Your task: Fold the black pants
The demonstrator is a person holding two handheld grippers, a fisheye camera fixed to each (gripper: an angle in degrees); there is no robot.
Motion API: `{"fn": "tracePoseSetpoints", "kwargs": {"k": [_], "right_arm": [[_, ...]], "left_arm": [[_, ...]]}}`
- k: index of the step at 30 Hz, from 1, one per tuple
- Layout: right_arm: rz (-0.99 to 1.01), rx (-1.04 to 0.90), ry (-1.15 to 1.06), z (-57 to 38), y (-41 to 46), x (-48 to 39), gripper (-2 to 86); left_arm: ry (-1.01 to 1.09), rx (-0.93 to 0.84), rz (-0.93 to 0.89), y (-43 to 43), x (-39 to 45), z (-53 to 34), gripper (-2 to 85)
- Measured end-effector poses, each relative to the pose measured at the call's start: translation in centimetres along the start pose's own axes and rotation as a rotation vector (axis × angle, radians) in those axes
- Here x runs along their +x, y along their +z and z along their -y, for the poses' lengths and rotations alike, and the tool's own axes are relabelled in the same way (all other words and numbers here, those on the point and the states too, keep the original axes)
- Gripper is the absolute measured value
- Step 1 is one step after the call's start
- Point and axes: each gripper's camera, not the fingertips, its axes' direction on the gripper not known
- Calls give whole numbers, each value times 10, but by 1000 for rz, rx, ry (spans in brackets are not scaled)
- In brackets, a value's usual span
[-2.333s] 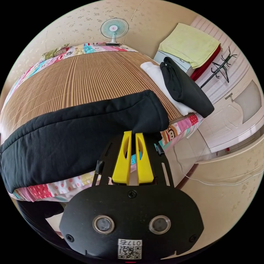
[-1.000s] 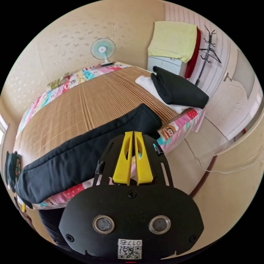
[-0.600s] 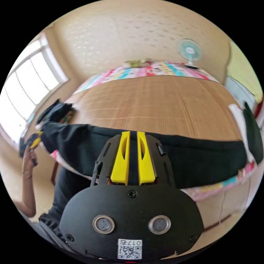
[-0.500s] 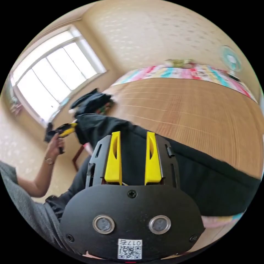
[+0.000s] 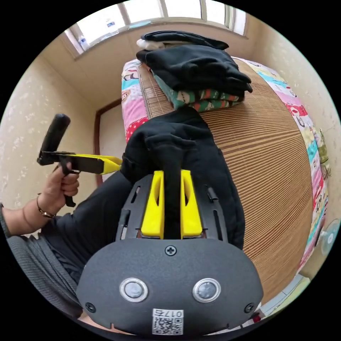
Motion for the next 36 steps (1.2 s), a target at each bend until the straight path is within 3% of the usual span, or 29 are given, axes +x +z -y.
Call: {"fn": "tracePoseSetpoints", "kwargs": {"k": [3,6,8,10,12,16,18,20,27,29,31,34,36], "right_arm": [[160,203,140,-41,-54,39,61],[153,464,189,-101,-114,55,58],[107,577,165,-126,-135,46,62],[106,637,118,-135,-138,32,68],[145,609,54,-124,-113,20,79],[380,445,71,-99,-40,32,69],[542,394,107,-104,-4,45,46],[551,424,136,-120,3,52,29],[319,524,331,-177,-20,70,5],[233,552,445,-187,-26,75,5],[142,567,552,-193,-29,78,5],[-96,425,718,-190,-11,82,4],[-303,190,846,-176,27,97,4]], "left_arm": [[48,-44,-53,12,19,19,163],[281,-27,-163,10,72,43,157],[502,79,-209,-4,115,59,157],[589,202,-235,-18,120,67,159],[534,260,-251,-25,99,73,161],[80,420,-211,-19,-5,26,139],[-98,487,-288,-16,-54,-7,194],[-172,489,-356,-16,-89,-33,237],[46,340,-155,-7,-37,-11,231],[1,230,-98,19,-24,7,120],[-80,160,-112,35,-22,11,63],[-65,233,-244,27,-5,-11,39],[23,279,-299,19,21,-27,35]]}}
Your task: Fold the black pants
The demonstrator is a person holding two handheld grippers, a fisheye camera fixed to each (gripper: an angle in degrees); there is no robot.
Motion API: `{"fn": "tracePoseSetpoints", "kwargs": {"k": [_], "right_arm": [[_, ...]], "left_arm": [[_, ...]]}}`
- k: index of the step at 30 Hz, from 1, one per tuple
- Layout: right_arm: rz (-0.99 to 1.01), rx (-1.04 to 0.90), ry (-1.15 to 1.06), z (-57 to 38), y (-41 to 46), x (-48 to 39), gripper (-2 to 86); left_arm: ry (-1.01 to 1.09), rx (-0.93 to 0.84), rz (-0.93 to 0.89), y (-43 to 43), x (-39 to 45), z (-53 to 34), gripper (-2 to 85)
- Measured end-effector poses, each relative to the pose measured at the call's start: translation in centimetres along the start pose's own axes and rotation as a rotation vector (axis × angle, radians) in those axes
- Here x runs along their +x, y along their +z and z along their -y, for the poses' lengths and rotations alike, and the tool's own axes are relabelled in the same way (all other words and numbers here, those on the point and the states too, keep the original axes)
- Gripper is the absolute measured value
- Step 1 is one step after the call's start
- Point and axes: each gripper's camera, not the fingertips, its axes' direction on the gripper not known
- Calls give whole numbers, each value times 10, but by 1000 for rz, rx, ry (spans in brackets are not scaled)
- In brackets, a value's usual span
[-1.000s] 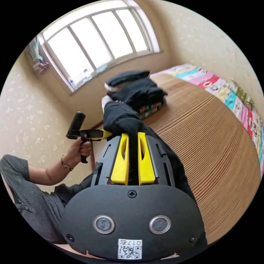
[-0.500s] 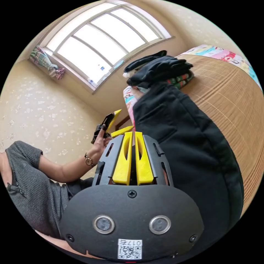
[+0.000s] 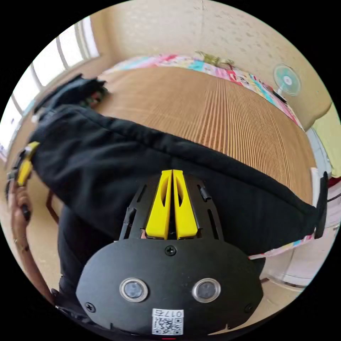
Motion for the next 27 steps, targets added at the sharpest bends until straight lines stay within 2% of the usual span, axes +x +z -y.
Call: {"fn": "tracePoseSetpoints", "kwargs": {"k": [4,6,8,10,12,15,16,17,19,21,23,24,26,27], "right_arm": [[56,65,37,26,12,-4,3],[177,47,-13,55,14,1,4],[283,2,-62,74,5,12,4],[416,59,-64,74,-20,34,4],[428,180,71,50,-53,80,4],[353,232,321,4,-71,145,5],[357,237,363,-6,-73,158,5],[366,247,440,-25,-75,183,5],[327,236,561,-52,-78,215,5],[255,253,682,-82,-90,245,5],[247,288,724,-94,-102,256,5],[272,318,697,-95,-111,256,5],[321,355,609,-85,-124,245,4],[351,364,527,-72,-131,231,4]], "left_arm": [[340,-13,-27,24,100,-22,30],[537,-37,-18,43,149,-35,30],[774,-123,-10,81,205,-63,34],[924,-206,28,115,237,-97,38],[1057,-302,67,156,257,-141,43],[1271,-607,95,233,261,-225,67],[1299,-804,107,264,252,-255,86],[1284,-970,125,288,239,-279,92],[1237,-1093,130,304,222,-298,96],[1220,-1039,135,295,217,-298,97],[1194,-795,194,262,222,-275,100],[1171,-714,222,251,223,-267,103],[1014,-424,337,214,215,-230,126],[961,-379,361,207,209,-220,135]]}}
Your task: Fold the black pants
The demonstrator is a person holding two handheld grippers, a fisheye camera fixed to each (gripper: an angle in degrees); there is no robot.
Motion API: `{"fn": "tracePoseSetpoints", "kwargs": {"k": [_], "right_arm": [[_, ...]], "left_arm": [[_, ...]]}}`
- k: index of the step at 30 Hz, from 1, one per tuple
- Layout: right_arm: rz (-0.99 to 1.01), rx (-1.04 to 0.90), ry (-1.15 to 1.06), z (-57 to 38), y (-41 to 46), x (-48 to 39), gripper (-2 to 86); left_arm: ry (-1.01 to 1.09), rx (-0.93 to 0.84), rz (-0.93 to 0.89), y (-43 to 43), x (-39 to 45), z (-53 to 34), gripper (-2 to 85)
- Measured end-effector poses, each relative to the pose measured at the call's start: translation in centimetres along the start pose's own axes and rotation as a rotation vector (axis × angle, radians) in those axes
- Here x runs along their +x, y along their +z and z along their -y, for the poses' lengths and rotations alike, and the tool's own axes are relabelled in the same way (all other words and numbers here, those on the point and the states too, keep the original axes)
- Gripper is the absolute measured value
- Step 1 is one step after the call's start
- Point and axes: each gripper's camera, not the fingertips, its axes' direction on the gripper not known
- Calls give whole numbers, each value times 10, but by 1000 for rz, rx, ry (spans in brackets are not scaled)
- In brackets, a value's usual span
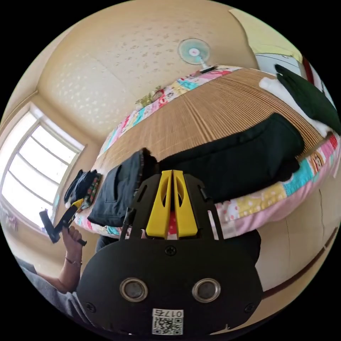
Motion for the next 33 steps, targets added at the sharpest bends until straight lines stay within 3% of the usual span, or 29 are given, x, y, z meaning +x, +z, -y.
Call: {"fn": "tracePoseSetpoints", "kwargs": {"k": [3,6,9,12,16,22,28,31,33], "right_arm": [[29,6,-218,1,7,-61,4],[-108,-2,-345,-4,29,-105,4],[-417,-277,-285,-2,94,-110,3],[-381,-188,-197,-6,90,-112,3],[-217,-237,-171,-4,85,-129,4],[83,-353,-274,-18,102,-201,6],[67,-205,-190,-10,36,-200,6],[-27,-172,-91,-12,1,-159,5],[-15,-192,19,-18,-23,-118,5]], "left_arm": [[-308,-90,-6,13,-61,-15,187],[-537,-280,-186,54,-105,-45,176],[-669,-243,-460,64,-125,-66,113],[-774,-206,-740,68,-138,-74,76],[-582,-84,-812,16,-124,-33,66],[-194,29,-630,-55,-53,60,65],[76,-108,-549,23,58,117,76],[161,-274,-584,95,100,118,114],[162,-290,-622,112,105,110,113]]}}
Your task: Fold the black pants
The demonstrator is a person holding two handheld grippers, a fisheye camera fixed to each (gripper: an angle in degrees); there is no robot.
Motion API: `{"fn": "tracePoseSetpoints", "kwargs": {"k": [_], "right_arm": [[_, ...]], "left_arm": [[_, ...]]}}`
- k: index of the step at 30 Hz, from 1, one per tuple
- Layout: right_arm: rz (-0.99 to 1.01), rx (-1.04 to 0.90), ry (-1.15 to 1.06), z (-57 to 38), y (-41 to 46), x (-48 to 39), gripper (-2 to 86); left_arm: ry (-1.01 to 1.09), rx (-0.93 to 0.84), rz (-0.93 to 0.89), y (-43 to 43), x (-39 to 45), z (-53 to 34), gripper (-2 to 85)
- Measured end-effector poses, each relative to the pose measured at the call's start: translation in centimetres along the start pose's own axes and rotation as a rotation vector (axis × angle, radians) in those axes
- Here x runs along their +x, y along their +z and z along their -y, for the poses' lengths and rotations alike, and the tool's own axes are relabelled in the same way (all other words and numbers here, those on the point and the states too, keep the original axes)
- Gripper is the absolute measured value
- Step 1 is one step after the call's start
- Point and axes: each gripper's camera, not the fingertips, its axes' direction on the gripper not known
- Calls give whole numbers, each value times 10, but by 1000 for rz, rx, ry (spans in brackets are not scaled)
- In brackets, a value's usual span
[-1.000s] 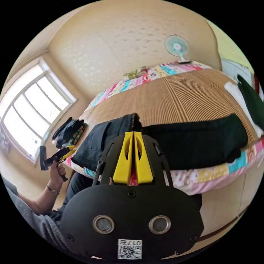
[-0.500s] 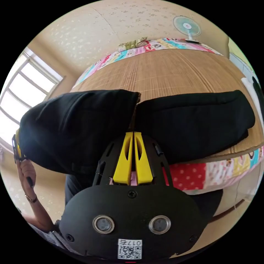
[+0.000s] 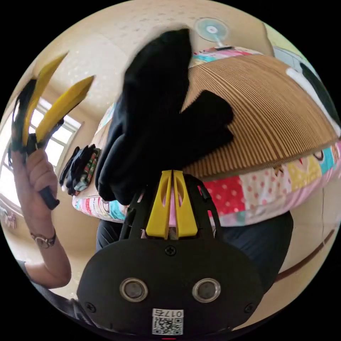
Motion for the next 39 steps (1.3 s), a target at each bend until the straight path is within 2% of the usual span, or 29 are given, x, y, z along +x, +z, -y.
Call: {"fn": "tracePoseSetpoints", "kwargs": {"k": [3,4,5,7,9,12,15,17,18,21,22,24,25,26,28,31,34,35,39], "right_arm": [[107,25,80,-17,-30,39,6],[128,36,89,-19,-35,44,6],[171,59,97,-23,-45,50,7],[237,90,81,-23,-57,49,9],[307,118,19,-17,-70,33,13],[323,100,-40,6,-77,9,17],[249,-63,-24,51,-70,2,14],[242,-67,-23,70,-82,8,11],[241,-18,4,77,-100,16,10],[213,144,99,74,-158,42,12],[229,169,105,71,-170,47,14],[287,235,111,49,-210,64,22],[292,240,108,41,-218,67,25],[289,234,107,27,-230,71,38],[274,212,116,3,-243,76,68],[257,168,153,-32,-257,85,123],[316,141,229,-59,-267,99,154],[367,138,253,-68,-271,104,167],[540,91,268,-80,-278,112,235]], "left_arm": [[41,129,106,-17,-7,-23,88],[15,168,221,-29,-18,-31,88],[-48,187,341,-39,-35,-36,99],[-185,191,442,-53,-73,-42,133],[-341,144,457,-58,-121,-48,161],[-482,-34,284,-32,-186,-65,154],[-545,103,128,-37,-203,-101,124],[-580,72,50,-38,-194,-118,106],[-560,42,39,-36,-187,-120,98],[-351,-209,-41,-7,-145,-125,52],[-286,-267,-47,-1,-136,-130,70],[-290,-199,-34,-11,-136,-139,112],[-339,-104,-23,-25,-143,-145,134],[-375,-5,-47,-36,-152,-149,145],[-393,65,-110,-36,-162,-147,151],[-384,-34,-170,2,-168,-127,160],[-416,-117,-226,44,-166,-116,103],[-460,-127,-207,51,-169,-117,72],[-514,-117,-368,62,-168,-120,45]]}}
